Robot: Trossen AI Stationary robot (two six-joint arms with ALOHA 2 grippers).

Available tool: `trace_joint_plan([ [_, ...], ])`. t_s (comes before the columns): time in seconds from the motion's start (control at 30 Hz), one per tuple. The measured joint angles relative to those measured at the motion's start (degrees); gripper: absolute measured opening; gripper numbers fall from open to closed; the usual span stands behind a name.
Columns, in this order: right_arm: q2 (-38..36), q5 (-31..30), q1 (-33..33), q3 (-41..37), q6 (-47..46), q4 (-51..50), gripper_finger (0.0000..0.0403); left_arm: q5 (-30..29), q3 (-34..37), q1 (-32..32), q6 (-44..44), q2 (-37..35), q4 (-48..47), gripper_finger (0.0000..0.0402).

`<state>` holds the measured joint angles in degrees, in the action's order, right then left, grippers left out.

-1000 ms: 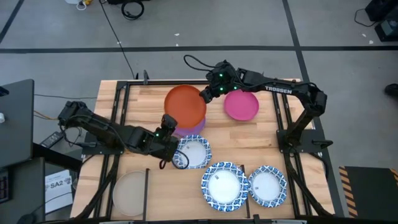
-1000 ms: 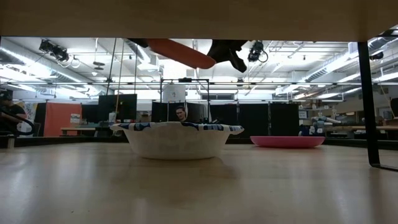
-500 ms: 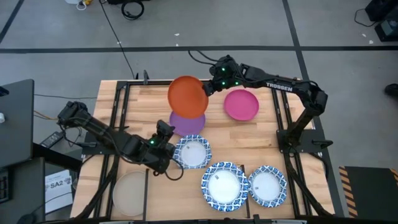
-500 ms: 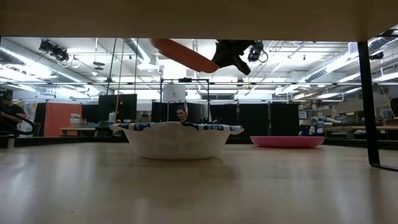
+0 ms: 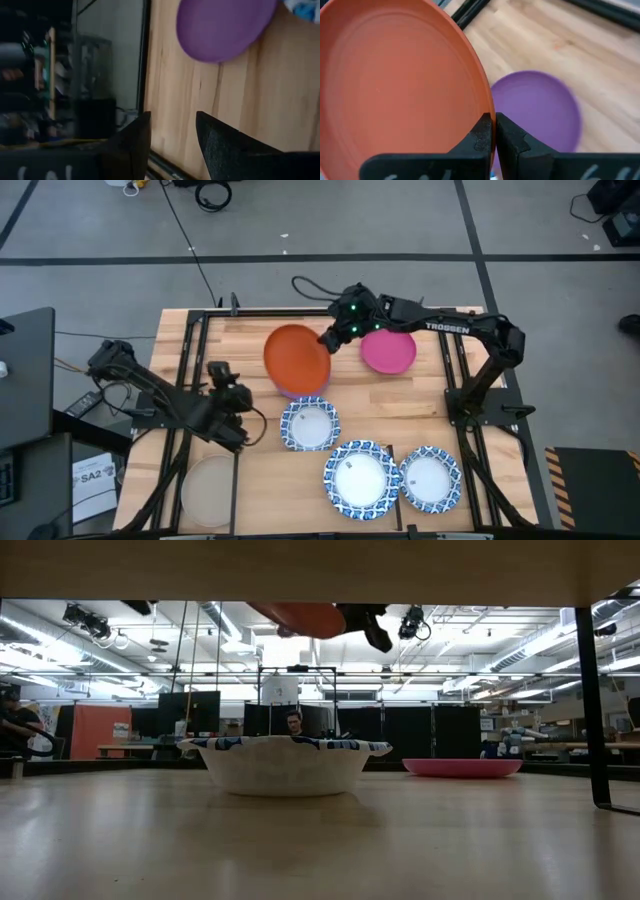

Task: Place and stack plates onto a shelf
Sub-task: Put the orange plate on the shelf

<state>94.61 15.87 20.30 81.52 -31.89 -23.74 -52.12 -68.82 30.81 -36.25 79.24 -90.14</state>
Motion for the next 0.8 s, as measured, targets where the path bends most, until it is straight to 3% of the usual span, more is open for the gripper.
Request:
trace_joint_plan([
  [0.17,0.0,0.4,-4.0,0.0,0.1,0.9,0.0018,-0.6,3.0,0.9,-0.9,-8.8,3.0,0.0162],
  [0.53,0.0,0.4,-10.6,0.0,-0.1,6.0,0.0018,-0.7,18.1,0.9,-5.2,-32.8,14.6,0.0162],
  [0.8,0.0,0.3,-14.6,0.0,-1.2,8.2,0.0018,-0.8,22.5,0.8,-8.5,-43.3,18.7,0.0162],
])
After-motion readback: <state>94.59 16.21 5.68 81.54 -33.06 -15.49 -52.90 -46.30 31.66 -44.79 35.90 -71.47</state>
